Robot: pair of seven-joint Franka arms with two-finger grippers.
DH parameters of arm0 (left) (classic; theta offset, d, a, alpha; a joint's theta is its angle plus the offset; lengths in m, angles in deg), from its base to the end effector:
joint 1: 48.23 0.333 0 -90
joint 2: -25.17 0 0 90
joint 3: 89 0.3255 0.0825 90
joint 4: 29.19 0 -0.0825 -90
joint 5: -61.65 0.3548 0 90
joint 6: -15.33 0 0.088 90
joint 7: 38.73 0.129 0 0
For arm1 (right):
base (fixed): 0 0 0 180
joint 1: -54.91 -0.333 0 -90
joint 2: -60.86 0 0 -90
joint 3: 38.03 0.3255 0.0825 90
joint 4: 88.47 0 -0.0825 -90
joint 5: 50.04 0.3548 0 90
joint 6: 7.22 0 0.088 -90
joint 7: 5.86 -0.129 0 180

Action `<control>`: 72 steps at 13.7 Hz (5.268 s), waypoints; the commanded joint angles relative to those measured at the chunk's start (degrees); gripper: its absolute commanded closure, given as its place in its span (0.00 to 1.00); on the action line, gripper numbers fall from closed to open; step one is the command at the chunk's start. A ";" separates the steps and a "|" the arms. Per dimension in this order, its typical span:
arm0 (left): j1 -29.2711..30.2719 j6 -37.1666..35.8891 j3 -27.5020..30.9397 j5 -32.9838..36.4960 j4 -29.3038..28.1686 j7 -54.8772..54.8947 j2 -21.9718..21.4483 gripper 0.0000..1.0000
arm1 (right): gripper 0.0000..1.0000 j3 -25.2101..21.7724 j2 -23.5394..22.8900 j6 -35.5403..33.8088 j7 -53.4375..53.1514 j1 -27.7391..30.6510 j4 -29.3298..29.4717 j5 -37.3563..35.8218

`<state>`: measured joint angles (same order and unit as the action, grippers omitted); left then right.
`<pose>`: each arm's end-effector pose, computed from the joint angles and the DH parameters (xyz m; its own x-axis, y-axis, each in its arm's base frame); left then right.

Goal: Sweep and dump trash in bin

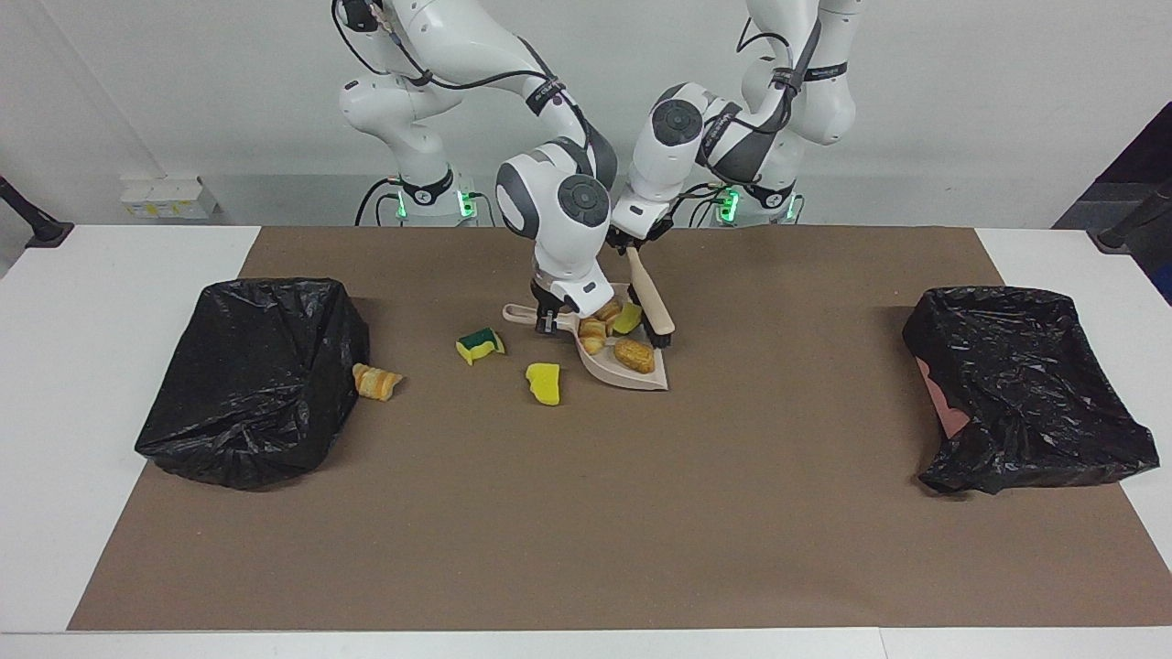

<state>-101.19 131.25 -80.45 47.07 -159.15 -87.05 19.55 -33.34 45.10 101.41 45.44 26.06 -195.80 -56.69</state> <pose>0.3149 -0.3350 0.3943 0.9446 0.1830 -0.2725 0.1977 -0.9799 0.0274 0.4768 0.3004 0.3532 0.0222 0.9764 -0.2147 0.9874 -0.0550 -0.1480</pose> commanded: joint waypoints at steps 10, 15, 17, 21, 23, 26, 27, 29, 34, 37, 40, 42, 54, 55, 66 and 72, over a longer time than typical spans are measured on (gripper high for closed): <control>4.97 -2.41 -0.20 5.71 -0.55 13.59 -2.55 1.00 | 1.00 0.32 0.47 0.89 0.20 1.00 -0.95 -0.04; -0.91 1.25 -0.72 3.51 -3.89 13.17 -3.69 1.00 | 1.00 0.24 0.65 0.97 0.47 1.26 -1.56 -0.04; -4.60 0.89 -0.72 3.50 -4.94 13.08 -4.91 1.00 | 1.00 0.32 1.44 1.32 0.55 1.61 -3.40 -0.04; -11.10 -0.07 -0.72 2.10 -6.61 10.28 -5.62 1.00 | 1.00 0.32 1.97 1.33 -0.23 1.61 -4.38 -0.04; -13.74 -0.16 -0.81 2.10 -6.79 7.99 -6.33 1.00 | 1.00 0.32 1.88 1.33 -0.50 1.70 -4.29 0.05; -17.35 -3.65 -0.72 2.10 -6.80 7.72 -7.82 1.00 | 1.00 0.32 1.97 1.41 -0.59 2.49 -4.03 1.18; -18.05 -5.07 -0.90 2.10 -6.36 7.71 -7.91 1.00 | 1.00 0.32 1.97 1.50 -0.50 2.49 -3.94 2.15; -19.20 -5.34 -1.42 2.10 -6.00 6.58 -8.00 1.00 | 1.00 0.32 1.97 1.50 -0.59 2.49 -3.94 2.34; -23.42 -5.87 -2.22 2.01 -6.97 -10.28 -10.45 1.00 | 1.00 0.24 2.41 1.15 -0.76 2.93 -3.59 2.95; -23.69 -0.54 -2.30 0.61 -11.78 -16.17 -13.17 1.00 | 1.00 0.32 2.49 1.33 1.34 5.04 -2.36 4.26; -24.04 3.70 -2.13 0.60 -14.35 -19.44 -14.24 1.00 | 1.00 0.32 2.58 -0.16 4.77 7.32 0.97 5.59; -24.04 5.11 -2.04 0.60 -15.05 -18.83 -13.54 1.00 | 1.00 0.24 3.63 -1.66 8.18 9.51 2.21 5.68; -22.11 9.33 -1.78 -1.33 -16.38 -7.85 -8.70 1.00 | 1.00 -0.47 3.64 -14.05 32.01 29.99 15.65 4.45; -21.84 9.77 -1.78 -1.33 -16.38 -7.15 -8.61 1.00 | 1.00 -0.55 3.64 -14.14 32.19 31.65 16.36 4.27; -17.63 9.68 -1.69 -1.33 -14.63 -4.94 -4.40 0.29 | 1.00 -0.73 3.72 -13.97 38.52 46.34 20.67 -6.71; -7.00 1.44 -1.34 0.51 -3.21 8.31 -1.07 0.00 | 1.00 -0.47 5.48 -11.24 38.70 51.80 19.44 -16.87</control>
<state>-111.16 137.44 -81.55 46.98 -167.43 -83.09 16.40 -34.75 49.27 89.71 82.61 77.31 -175.47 -68.86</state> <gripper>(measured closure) 0.150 0.683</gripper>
